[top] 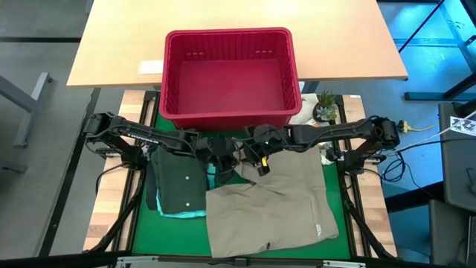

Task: Fold Laundry from Bin
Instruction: Fold the brown shorts from the red laundry bin

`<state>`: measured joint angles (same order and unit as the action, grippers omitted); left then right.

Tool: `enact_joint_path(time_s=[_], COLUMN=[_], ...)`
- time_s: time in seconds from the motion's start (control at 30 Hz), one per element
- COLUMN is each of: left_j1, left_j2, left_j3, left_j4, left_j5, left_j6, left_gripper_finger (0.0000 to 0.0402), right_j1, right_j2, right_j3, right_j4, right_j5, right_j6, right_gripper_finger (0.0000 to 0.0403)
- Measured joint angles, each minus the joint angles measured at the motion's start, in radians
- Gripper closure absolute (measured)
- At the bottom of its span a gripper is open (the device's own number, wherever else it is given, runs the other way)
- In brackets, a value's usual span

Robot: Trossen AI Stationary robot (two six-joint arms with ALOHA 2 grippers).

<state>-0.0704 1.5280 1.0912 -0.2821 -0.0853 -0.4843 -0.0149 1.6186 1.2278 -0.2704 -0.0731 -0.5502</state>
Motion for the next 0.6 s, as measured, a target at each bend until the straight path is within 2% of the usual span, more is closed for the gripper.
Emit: enact_joint_path(time_s=[0.43,0.6], left_j1=[0.001,0.001], left_j2=[0.002,0.002], left_j3=[0.0,0.0], left_j4=[0.008,0.003], left_j5=[-0.001,-0.001], left_j6=[0.025,0.026], left_gripper_finger=[0.0398,0.0398], right_j1=[0.034,0.089], right_j2=[-0.004,-0.004], right_j3=[0.0,0.0], right_j4=[-0.001,-0.004], right_j5=[0.04,0.121], right_j6=[-0.209,-0.356], right_gripper_finger=[0.0224,0.0224])
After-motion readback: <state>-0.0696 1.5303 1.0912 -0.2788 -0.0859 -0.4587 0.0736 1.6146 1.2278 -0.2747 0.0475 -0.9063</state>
